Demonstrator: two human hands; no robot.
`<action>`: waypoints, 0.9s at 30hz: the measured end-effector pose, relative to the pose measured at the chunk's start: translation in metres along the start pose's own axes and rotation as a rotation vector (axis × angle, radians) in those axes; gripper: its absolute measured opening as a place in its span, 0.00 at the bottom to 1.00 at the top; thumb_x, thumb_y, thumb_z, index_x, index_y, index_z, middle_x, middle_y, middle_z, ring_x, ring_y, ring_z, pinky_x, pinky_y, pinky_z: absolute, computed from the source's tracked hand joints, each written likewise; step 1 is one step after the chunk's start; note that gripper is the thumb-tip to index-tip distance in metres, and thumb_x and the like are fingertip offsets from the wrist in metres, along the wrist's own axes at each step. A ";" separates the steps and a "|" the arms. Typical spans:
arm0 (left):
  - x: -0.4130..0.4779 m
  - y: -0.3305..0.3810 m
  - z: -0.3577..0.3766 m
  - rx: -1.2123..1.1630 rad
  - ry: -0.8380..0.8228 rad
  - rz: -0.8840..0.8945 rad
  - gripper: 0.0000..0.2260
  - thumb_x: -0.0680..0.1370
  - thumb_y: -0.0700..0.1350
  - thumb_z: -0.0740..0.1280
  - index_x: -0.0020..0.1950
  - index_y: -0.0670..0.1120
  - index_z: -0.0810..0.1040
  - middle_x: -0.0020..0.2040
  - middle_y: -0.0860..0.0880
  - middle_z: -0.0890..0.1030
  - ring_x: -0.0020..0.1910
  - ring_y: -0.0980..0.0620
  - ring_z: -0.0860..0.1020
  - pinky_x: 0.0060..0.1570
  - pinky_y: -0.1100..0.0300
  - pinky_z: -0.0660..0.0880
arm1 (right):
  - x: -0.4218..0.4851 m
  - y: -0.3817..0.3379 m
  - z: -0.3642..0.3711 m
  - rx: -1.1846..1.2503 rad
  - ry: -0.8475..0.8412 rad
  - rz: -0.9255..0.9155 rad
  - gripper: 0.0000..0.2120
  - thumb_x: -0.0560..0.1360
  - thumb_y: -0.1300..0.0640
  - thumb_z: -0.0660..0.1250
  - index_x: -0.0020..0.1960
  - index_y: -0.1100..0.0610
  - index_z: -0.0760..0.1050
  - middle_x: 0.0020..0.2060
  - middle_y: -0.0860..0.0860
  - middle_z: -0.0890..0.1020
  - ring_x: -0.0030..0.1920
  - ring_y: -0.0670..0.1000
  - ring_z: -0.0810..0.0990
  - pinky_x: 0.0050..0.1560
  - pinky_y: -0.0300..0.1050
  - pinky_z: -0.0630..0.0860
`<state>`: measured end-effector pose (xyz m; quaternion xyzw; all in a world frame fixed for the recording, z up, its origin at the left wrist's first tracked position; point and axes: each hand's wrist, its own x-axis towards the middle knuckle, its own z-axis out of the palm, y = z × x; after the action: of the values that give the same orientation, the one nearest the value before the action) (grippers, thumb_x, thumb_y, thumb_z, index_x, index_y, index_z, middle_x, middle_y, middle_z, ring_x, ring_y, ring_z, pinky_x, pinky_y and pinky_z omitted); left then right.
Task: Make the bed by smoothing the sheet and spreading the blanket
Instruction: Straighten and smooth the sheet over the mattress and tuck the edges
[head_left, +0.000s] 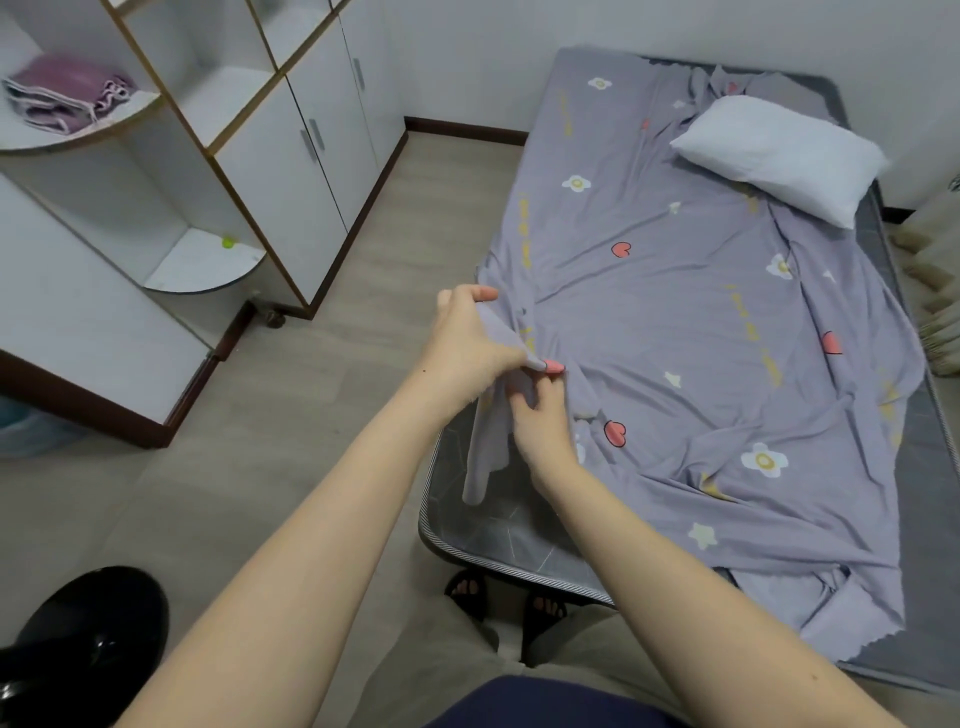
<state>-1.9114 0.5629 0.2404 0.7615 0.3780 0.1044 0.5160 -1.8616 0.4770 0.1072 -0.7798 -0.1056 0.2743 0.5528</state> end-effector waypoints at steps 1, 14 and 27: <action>-0.002 -0.002 -0.001 0.039 -0.015 0.028 0.32 0.65 0.41 0.76 0.66 0.43 0.69 0.64 0.47 0.66 0.61 0.49 0.72 0.59 0.55 0.73 | 0.002 -0.005 0.000 0.077 -0.057 -0.003 0.17 0.80 0.57 0.59 0.69 0.53 0.67 0.64 0.51 0.75 0.63 0.50 0.75 0.64 0.48 0.72; 0.013 -0.032 -0.012 0.304 0.295 0.179 0.09 0.76 0.47 0.70 0.46 0.41 0.81 0.48 0.46 0.70 0.43 0.49 0.73 0.43 0.61 0.67 | -0.009 0.017 0.006 0.052 -0.488 -0.032 0.02 0.78 0.58 0.67 0.46 0.55 0.77 0.41 0.45 0.78 0.41 0.38 0.75 0.44 0.28 0.69; 0.024 -0.037 -0.025 0.100 0.219 0.065 0.14 0.76 0.53 0.68 0.36 0.46 0.79 0.33 0.49 0.77 0.37 0.47 0.74 0.39 0.56 0.70 | -0.006 -0.001 0.023 0.137 -0.372 -0.002 0.07 0.75 0.61 0.70 0.51 0.58 0.74 0.41 0.52 0.76 0.40 0.44 0.74 0.41 0.34 0.70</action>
<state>-1.9257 0.6030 0.2143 0.7823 0.4121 0.1848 0.4291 -1.8788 0.4931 0.1044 -0.6762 -0.1875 0.4196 0.5758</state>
